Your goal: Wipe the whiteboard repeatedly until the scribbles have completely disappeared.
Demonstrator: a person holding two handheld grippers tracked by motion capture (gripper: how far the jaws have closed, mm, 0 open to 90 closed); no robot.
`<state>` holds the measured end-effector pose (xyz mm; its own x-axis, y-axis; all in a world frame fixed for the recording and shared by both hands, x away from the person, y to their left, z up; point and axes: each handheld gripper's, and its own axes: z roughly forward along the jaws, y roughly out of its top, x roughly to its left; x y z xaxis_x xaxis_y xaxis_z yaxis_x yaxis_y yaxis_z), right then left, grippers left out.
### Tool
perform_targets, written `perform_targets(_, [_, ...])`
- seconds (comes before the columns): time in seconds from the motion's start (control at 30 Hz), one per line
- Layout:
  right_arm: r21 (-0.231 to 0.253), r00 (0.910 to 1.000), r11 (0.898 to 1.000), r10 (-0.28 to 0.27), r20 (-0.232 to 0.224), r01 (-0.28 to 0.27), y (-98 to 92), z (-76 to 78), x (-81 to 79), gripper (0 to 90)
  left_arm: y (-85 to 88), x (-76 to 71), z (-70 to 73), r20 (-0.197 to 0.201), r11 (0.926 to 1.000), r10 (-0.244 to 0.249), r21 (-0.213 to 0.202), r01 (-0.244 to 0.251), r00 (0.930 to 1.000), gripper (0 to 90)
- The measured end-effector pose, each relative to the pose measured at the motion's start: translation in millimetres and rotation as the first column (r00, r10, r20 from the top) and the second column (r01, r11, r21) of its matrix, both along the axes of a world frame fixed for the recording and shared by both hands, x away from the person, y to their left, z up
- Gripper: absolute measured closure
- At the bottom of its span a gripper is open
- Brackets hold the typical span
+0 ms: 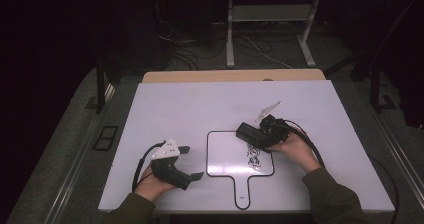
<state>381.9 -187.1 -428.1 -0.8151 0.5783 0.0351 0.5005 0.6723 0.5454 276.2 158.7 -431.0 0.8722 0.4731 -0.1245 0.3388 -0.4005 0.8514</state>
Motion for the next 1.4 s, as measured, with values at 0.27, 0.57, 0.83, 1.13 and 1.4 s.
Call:
perform_targets(0.27, [-0.008, 0.9999, 1.000, 0.013, -0.002, -0.013, 0.7, 0.2, -4.6, 38.7, 0.4, 0.0, 0.4, 0.000, 1.0000, -0.001, 0.001, 0.001, 1.0000, 0.0])
perform_targets(0.57, [-0.014, 0.9988, 0.999, 0.049, -0.011, -0.049, 3.2, 1.1, -20.1, 38.7, -0.3, -0.4, 0.3, -0.001, 1.0000, -0.002, -0.003, 0.002, 1.0000, 0.0])
perform_targets(0.83, [-0.029, 0.9968, 0.996, 0.080, -0.006, -0.080, 4.8, 1.4, -33.2, 38.7, 0.1, -0.6, 0.7, 0.001, 1.0000, -0.002, -0.002, 0.002, 1.0000, 0.0])
perform_targets(1.13, [-0.040, 0.9928, 0.992, 0.119, -0.013, -0.119, 7.1, 2.6, -55.4, 38.7, 0.3, -0.7, 0.9, 0.001, 1.0000, 0.001, -0.003, -0.001, 1.0000, 0.0])
perform_targets(1.4, [-0.040, 0.9883, 0.988, 0.152, -0.016, -0.152, 9.2, 2.8, -74.5, 38.7, -0.1, -1.3, 0.8, 0.004, 1.0000, 0.001, -0.005, -0.001, 1.0000, 0.0])
